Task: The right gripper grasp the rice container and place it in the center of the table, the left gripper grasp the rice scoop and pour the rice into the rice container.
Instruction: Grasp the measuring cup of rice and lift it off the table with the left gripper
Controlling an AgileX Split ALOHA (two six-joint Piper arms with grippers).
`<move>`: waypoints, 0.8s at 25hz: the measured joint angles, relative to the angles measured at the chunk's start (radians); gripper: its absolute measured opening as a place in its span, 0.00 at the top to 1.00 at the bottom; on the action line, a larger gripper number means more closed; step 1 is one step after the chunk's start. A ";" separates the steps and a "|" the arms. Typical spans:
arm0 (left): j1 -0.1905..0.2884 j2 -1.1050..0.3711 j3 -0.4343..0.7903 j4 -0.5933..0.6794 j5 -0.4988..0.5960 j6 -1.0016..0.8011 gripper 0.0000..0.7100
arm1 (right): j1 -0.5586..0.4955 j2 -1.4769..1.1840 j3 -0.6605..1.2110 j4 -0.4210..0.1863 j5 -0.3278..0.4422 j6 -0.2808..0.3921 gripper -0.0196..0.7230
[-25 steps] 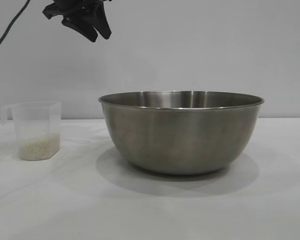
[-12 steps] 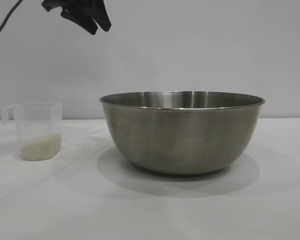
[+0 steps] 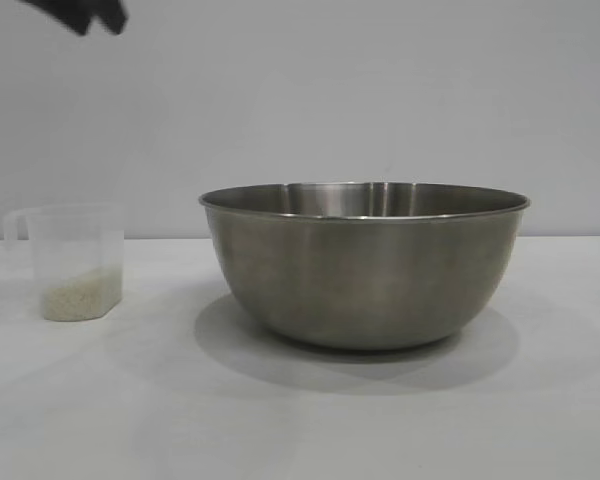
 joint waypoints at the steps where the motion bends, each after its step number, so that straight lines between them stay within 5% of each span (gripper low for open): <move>1: 0.000 -0.024 0.052 0.032 -0.041 -0.003 0.68 | 0.000 0.000 0.000 0.000 0.000 0.000 0.62; 5: -0.004 -0.092 0.211 0.243 -0.150 -0.143 0.68 | 0.000 0.000 0.000 0.000 0.000 0.000 0.62; 10: -0.004 -0.112 0.238 0.625 -0.162 -0.425 0.68 | 0.000 0.000 0.000 0.000 0.000 0.000 0.62; 14: -0.004 -0.113 0.290 0.694 -0.226 -0.636 0.68 | 0.000 0.000 0.000 0.000 0.000 0.000 0.62; 20: -0.004 -0.110 0.493 0.700 -0.407 -0.701 0.68 | 0.000 0.000 0.000 0.000 0.000 0.000 0.62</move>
